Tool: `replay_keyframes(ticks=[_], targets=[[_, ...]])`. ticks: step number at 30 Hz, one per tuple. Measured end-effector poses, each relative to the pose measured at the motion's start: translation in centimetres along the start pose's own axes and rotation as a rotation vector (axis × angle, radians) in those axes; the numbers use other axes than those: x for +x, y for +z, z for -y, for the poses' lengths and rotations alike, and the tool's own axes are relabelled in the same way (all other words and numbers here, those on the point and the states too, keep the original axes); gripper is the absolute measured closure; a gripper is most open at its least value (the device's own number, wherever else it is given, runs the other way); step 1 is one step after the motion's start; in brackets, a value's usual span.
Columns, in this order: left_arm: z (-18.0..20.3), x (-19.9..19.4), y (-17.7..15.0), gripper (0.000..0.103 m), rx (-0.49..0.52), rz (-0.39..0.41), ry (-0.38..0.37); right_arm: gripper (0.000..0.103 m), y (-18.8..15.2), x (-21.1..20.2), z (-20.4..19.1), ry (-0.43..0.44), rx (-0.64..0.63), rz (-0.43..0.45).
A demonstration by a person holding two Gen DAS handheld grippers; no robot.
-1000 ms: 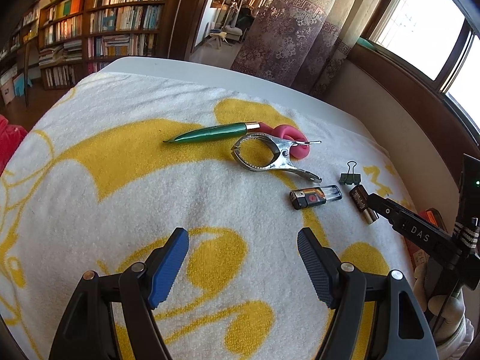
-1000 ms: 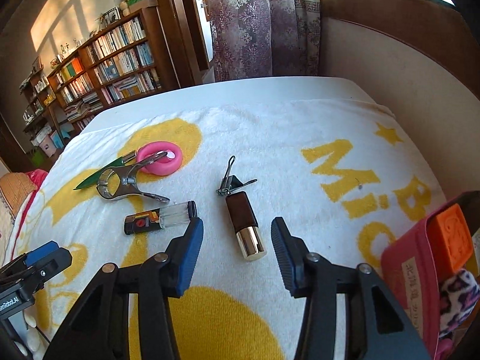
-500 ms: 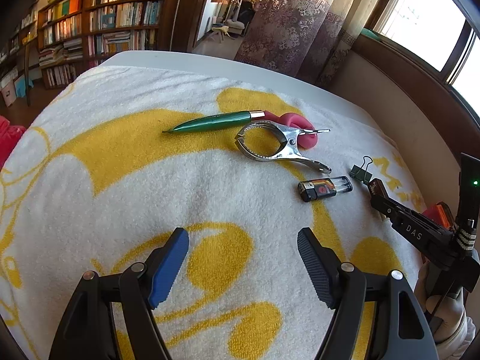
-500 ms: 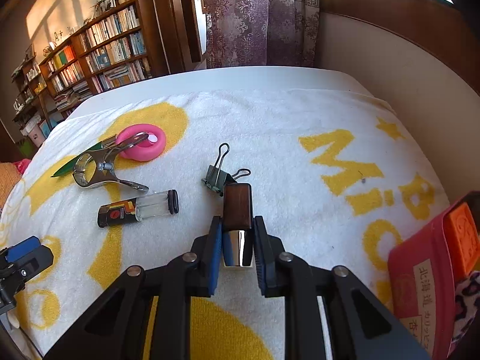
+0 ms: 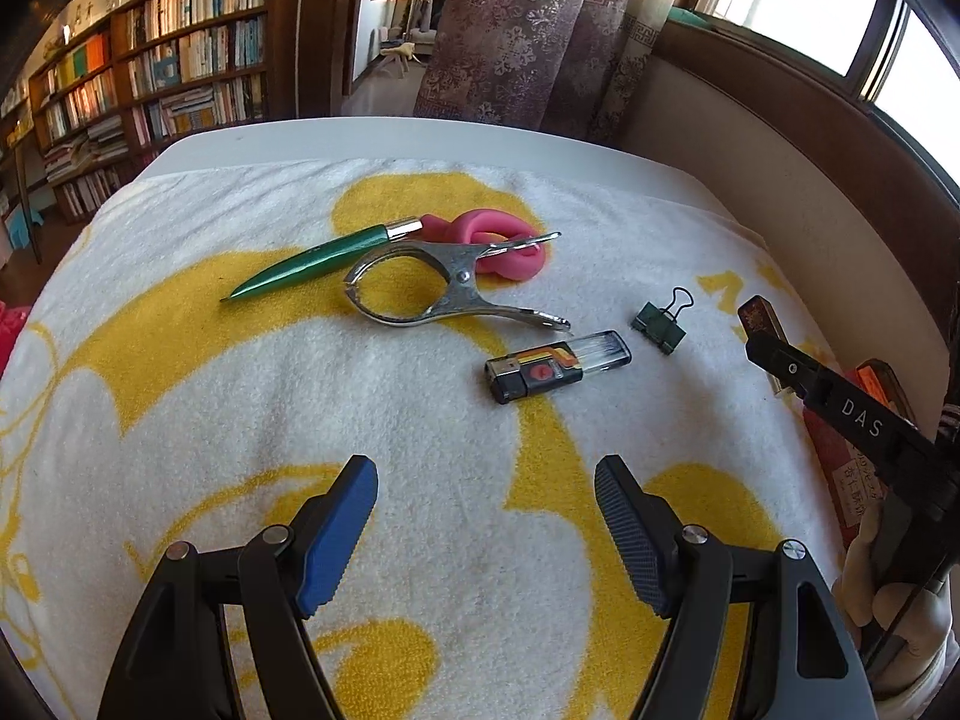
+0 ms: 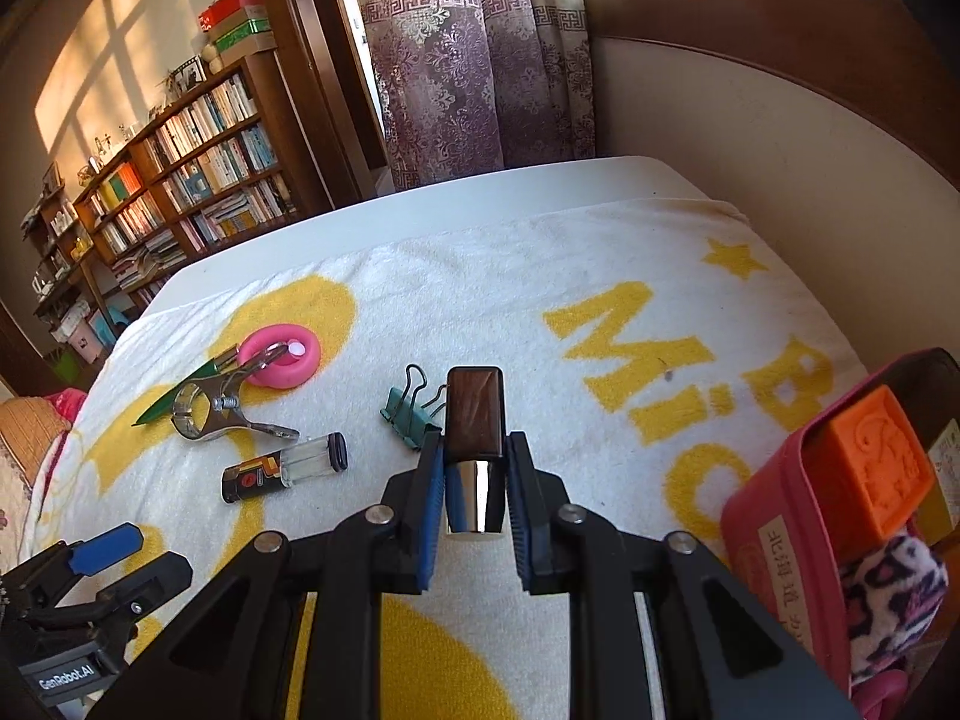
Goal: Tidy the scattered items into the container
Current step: 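Lift the lipstick tube with the right gripper while the left grasps the black-and-clear tube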
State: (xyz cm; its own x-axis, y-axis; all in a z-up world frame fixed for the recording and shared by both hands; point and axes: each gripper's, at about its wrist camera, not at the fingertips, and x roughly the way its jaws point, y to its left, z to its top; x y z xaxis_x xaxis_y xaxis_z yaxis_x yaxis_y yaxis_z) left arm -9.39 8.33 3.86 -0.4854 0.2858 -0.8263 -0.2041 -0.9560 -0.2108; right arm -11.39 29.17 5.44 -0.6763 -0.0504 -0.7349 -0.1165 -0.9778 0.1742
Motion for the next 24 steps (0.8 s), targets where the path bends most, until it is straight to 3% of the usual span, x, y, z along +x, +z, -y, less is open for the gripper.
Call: replay_keyframes(ticks=[4, 10, 17, 24], targets=[[2.3, 1.2, 0.9, 0.026, 0.009, 0.007, 0.021, 0.081, 0.4, -0.8, 0.7, -0.002, 0.029, 0.030], [4.2, 3.8, 2.1, 0.026, -0.065, 0.005, 0.038, 0.081, 0.7, -1.6, 1.4, -0.013, 0.055, 0.063], [5.0, 5.6, 2.7, 0.026, -0.146, 0.023, 0.090, 0.082, 0.8, -2.0, 1.7, -0.006, 0.073, 0.073], [5.5, 6.2, 3.0, 0.024, -0.140, 0.046, 0.115, 0.082, 0.8, -1.9, 1.7, -0.004, 0.074, 0.071]])
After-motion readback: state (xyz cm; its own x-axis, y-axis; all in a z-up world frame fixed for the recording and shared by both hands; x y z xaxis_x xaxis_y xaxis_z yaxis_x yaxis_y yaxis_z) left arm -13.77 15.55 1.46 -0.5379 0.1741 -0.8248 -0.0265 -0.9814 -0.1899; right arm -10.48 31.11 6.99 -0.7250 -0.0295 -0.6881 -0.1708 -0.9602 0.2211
